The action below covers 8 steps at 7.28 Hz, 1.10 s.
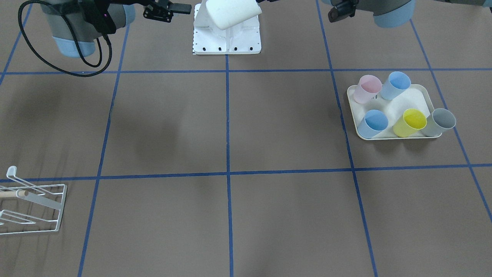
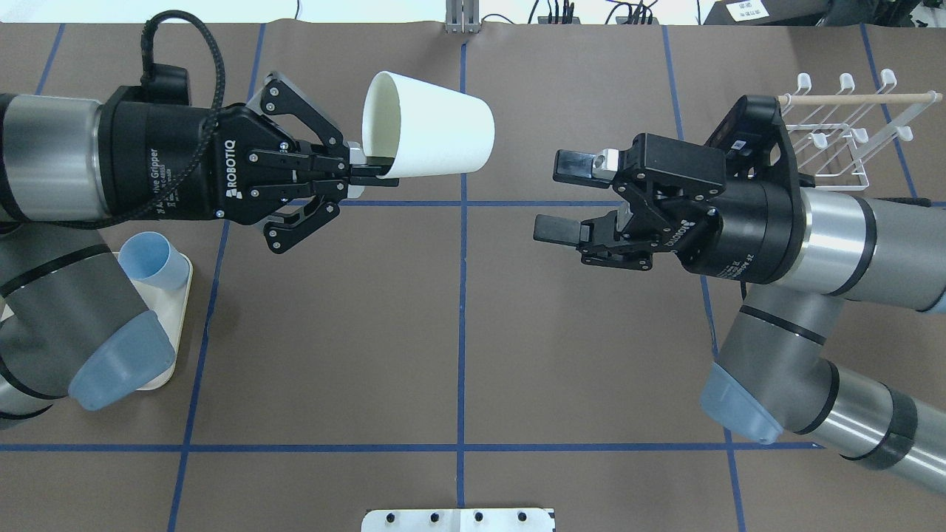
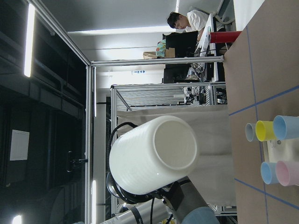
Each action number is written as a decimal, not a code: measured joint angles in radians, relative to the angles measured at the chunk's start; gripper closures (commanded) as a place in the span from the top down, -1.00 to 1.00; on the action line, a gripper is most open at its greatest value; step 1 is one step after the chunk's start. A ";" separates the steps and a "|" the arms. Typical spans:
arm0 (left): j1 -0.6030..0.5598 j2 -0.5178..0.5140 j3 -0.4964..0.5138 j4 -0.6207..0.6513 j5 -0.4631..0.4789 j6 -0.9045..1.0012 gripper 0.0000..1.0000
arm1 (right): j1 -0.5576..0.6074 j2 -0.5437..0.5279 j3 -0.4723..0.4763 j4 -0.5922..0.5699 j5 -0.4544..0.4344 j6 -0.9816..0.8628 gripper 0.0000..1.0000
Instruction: Transfer IKEA cup to right arm and place on rack
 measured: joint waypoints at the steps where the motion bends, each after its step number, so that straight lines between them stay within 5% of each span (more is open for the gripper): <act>1: 0.013 0.000 0.002 -0.038 0.000 -0.030 -1.00 | -0.008 0.011 0.000 0.002 -0.020 0.001 0.98; 8: 0.093 -0.008 0.000 -0.183 0.058 -0.120 -1.00 | -0.059 0.036 0.008 0.053 -0.099 0.003 0.98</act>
